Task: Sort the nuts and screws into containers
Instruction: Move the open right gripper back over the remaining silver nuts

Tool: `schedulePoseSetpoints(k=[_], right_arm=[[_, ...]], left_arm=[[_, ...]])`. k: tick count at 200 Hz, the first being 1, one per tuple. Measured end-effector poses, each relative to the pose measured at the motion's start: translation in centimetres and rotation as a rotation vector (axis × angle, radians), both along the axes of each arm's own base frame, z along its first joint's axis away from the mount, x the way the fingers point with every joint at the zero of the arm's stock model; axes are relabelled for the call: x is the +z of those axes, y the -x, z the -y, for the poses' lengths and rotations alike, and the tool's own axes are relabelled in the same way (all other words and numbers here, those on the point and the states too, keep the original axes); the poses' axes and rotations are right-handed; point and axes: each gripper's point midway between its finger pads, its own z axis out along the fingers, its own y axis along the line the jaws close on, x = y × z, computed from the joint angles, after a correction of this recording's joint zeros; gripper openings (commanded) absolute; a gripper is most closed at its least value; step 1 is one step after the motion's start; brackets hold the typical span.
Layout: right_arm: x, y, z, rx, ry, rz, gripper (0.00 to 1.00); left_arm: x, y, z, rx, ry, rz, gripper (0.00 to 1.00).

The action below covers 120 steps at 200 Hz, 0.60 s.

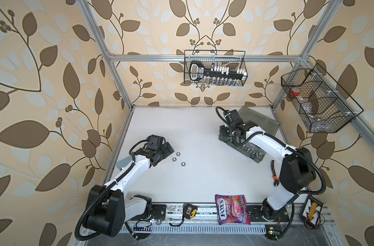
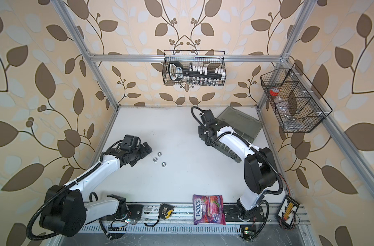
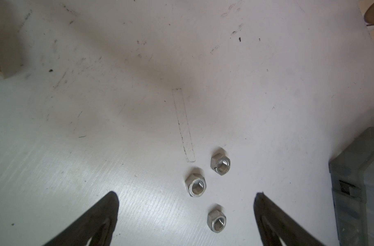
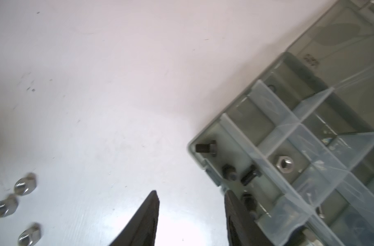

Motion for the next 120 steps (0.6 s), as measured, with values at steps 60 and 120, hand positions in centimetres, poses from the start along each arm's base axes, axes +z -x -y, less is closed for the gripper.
schedulePoseSetpoints(k=[60,120], right_arm=[[-3.4,2.7,-10.3,0.203,0.010,-0.064,0.51],[-6.2,4.0,-16.9,0.322,0.017,-0.098,0.49]], left_arm=[[0.1,0.0,0.0,0.001,0.000,0.004,0.99],[0.7,0.2,-0.2,0.009,0.000,0.019,0.99]])
